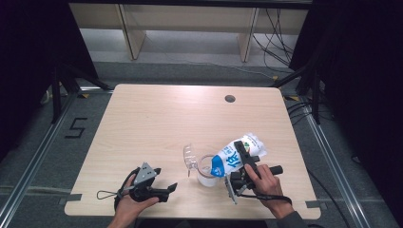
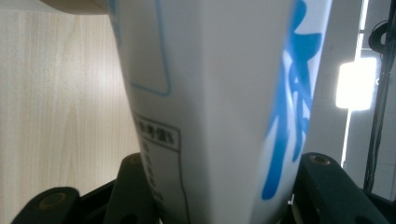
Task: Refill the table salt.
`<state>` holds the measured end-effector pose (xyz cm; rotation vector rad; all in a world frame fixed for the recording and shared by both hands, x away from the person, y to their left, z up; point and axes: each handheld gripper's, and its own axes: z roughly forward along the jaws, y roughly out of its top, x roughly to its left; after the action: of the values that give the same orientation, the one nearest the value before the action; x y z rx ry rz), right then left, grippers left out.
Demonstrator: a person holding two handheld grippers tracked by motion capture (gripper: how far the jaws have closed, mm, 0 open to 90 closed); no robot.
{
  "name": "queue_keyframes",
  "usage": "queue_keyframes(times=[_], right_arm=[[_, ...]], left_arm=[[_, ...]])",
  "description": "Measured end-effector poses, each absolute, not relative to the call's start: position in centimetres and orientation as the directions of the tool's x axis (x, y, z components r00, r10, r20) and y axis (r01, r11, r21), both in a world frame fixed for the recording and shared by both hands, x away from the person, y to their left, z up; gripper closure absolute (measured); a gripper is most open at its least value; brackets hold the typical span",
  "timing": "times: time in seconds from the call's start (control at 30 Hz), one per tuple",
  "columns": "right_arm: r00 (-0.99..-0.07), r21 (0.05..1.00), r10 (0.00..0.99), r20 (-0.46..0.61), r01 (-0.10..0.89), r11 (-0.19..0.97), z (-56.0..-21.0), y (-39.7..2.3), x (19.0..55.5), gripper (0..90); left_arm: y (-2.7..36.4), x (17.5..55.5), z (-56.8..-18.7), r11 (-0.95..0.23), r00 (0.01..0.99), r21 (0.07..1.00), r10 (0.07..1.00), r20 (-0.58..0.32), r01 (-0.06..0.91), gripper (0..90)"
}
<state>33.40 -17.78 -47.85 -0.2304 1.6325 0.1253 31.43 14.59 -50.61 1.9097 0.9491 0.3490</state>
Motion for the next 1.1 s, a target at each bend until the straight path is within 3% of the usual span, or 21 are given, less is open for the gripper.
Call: queue_keyframes(times=[0.2,0.23,0.63,0.67,0.87,0.93,1.1], right_arm=[[-0.053,-0.050,-0.063,-0.997,-0.222,0.974,-47.90,-17.81,33.36,57.8],[-0.034,-0.098,-0.109,-0.993,-0.235,0.967,-47.55,-17.71,33.40,57.8],[-0.026,-0.092,-0.102,-0.994,-0.248,0.964,-47.66,-17.72,33.48,58.3],[-0.044,-0.046,-0.058,-0.997,-0.232,0.972,-47.98,-17.79,33.38,58.4],[-0.051,-0.030,-0.043,-0.998,-0.224,0.974,-48.03,-17.80,33.35,58.6],[-0.029,-0.085,-0.095,-0.995,-0.247,0.965,-47.63,-17.71,33.48,58.7],[-0.035,-0.067,-0.078,-0.996,-0.241,0.968,-47.75,-17.73,33.43,58.8]], left_arm=[[14.57,31.40,-50.60,-0.258,0.657,0.844,0.741,-0.140,0.470,16.2],[14.57,31.40,-50.60,-0.258,0.657,0.844,0.741,-0.140,0.470,16.2],[14.55,31.42,-50.64,-0.256,0.659,0.845,0.738,-0.143,0.470,16.2],[14.54,31.41,-50.64,-0.255,0.660,0.844,0.737,-0.145,0.471,16.2],[14.49,31.41,-50.64,-0.253,0.661,0.847,0.736,-0.145,0.468,16.2],[14.61,31.47,-50.60,-0.270,0.669,0.846,0.732,-0.130,0.459,16.2],[14.50,31.37,-50.60,-0.250,0.655,0.846,0.741,-0.146,0.471,16.2]])
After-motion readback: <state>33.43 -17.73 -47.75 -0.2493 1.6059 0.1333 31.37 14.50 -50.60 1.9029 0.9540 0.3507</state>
